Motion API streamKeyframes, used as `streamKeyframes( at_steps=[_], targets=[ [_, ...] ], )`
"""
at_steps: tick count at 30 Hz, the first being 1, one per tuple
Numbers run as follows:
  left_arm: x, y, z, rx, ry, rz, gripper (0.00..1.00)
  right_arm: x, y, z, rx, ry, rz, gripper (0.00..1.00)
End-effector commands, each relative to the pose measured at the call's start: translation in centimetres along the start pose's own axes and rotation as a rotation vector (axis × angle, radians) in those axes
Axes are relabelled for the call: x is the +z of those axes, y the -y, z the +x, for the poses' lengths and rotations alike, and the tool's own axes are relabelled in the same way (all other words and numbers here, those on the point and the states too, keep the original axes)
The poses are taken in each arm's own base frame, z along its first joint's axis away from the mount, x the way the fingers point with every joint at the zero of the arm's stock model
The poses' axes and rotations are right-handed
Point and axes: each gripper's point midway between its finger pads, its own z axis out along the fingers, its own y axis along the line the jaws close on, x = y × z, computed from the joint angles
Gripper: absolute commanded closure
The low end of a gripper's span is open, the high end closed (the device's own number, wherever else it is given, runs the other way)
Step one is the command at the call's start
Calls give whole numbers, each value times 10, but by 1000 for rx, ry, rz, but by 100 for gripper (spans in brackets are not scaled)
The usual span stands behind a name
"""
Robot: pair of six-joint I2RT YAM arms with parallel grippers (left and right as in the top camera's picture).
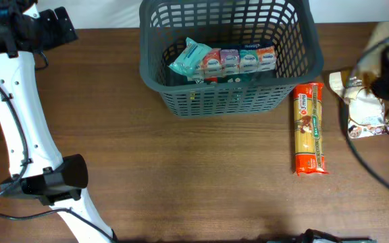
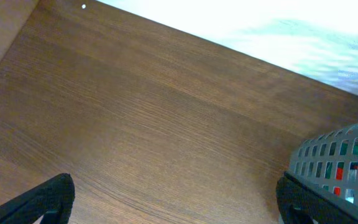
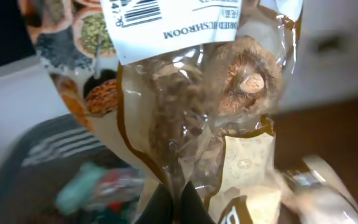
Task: Pack container
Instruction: 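Carry the mushroom bag over the basket and release it inside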
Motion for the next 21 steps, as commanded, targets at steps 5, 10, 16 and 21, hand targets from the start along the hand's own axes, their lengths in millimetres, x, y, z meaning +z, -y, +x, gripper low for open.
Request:
streamKeyframes(
  at_steps=[5,10,16,21],
  targets=[
    [2,-1,0,-15,-5,0,1,29,-86,-6,-217,12,-303,96],
    [2,-1,0,-15,-5,0,1,72,-126,7,-298,-3,-431,96],
    [2,-1,0,-15,-5,0,1,137,-142,48,-320,-109,-480,96],
    [2,-1,0,-15,-5,0,1,185,-132,91,-291,-236,-465,96]
  ],
)
